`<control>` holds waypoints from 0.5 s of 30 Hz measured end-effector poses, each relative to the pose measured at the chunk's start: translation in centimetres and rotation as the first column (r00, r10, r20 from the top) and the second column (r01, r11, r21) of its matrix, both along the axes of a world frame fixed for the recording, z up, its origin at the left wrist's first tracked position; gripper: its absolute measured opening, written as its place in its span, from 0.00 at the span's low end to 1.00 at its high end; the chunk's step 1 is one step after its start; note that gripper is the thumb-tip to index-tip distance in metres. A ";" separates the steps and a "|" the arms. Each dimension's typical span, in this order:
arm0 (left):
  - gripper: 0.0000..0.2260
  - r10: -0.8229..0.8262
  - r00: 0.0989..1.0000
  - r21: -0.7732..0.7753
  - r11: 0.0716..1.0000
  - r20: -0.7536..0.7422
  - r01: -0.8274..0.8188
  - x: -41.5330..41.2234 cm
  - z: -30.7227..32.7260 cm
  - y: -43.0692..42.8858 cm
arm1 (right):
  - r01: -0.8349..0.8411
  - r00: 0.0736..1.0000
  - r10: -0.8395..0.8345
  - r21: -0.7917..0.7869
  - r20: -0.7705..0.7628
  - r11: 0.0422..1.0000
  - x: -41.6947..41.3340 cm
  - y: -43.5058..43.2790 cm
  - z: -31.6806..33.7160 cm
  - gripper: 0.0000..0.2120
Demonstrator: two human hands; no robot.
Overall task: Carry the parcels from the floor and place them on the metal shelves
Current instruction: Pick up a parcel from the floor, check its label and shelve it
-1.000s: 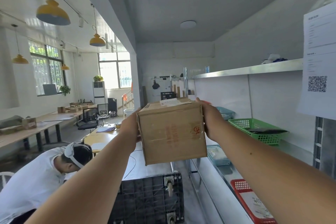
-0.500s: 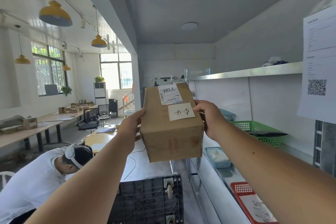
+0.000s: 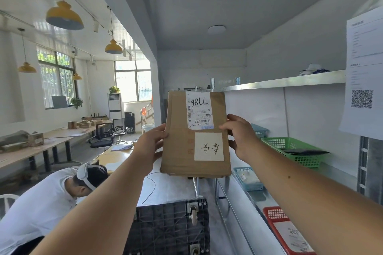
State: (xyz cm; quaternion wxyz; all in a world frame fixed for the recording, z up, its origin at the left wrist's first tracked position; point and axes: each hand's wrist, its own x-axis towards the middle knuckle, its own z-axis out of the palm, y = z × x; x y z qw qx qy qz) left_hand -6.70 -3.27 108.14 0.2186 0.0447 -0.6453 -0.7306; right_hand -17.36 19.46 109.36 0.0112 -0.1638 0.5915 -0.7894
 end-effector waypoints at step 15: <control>0.32 -0.035 0.999 0.071 0.997 0.037 0.032 0.1 -1.0 0.0 | -0.005 1.000 0.005 0.014 -0.006 1.000 0.1 0.1 -0.5 0.12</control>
